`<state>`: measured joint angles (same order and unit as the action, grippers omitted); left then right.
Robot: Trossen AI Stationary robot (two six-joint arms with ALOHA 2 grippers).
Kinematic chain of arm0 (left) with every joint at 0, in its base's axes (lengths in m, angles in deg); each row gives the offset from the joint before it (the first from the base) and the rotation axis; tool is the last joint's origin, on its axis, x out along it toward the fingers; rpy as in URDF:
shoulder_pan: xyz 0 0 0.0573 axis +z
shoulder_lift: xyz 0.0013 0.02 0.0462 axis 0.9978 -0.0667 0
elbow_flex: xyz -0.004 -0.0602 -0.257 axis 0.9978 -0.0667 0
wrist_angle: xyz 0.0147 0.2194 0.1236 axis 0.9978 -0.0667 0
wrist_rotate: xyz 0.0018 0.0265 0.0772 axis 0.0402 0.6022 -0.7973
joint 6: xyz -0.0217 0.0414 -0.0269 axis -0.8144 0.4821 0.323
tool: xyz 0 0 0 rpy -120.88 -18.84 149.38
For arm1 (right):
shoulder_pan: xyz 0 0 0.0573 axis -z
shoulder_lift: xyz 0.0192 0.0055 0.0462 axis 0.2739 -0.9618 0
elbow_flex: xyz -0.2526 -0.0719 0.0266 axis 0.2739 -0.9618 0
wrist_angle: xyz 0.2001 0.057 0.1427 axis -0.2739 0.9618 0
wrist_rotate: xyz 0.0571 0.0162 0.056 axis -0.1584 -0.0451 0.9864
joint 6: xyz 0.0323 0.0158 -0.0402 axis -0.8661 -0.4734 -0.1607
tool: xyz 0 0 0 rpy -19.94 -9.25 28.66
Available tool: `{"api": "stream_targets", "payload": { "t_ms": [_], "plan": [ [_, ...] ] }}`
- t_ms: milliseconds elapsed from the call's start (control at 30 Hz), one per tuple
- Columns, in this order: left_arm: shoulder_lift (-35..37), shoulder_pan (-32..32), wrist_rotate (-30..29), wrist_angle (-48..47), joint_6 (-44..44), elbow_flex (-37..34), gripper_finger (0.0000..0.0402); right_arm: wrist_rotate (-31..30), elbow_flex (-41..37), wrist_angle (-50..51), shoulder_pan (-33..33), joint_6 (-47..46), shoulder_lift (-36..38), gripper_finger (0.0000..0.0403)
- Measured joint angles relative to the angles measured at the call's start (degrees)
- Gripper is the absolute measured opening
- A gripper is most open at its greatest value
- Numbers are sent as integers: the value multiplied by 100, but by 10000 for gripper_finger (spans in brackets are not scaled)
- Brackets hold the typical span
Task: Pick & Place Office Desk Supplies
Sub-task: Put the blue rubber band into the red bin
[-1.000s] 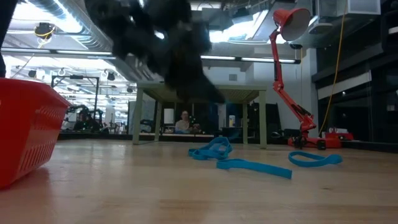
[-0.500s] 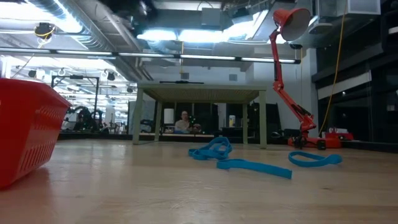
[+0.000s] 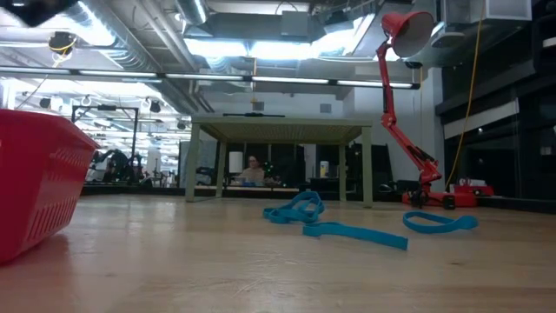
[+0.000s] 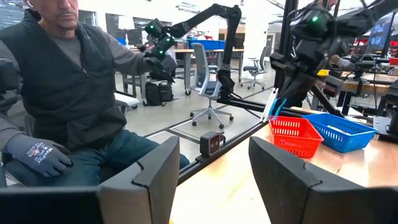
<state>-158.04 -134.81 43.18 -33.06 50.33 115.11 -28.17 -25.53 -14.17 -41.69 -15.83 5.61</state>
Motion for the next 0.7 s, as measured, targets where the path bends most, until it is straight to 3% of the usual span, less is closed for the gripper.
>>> {"api": "stream_targets", "payload": {
  "t_ms": [200,467,700],
  "plan": [
    [-385,-416,-517,-268,-944,-12,2,0,0,-1,-2,1,0,195],
    [-948,-452,-609,-569,-1635,-14,9,0,0,-1,-1,1,0,195],
    [-932,-447,-1045,-845,-1725,-14,64,0,0,-2,-2,2,0,195]
  ]
}}
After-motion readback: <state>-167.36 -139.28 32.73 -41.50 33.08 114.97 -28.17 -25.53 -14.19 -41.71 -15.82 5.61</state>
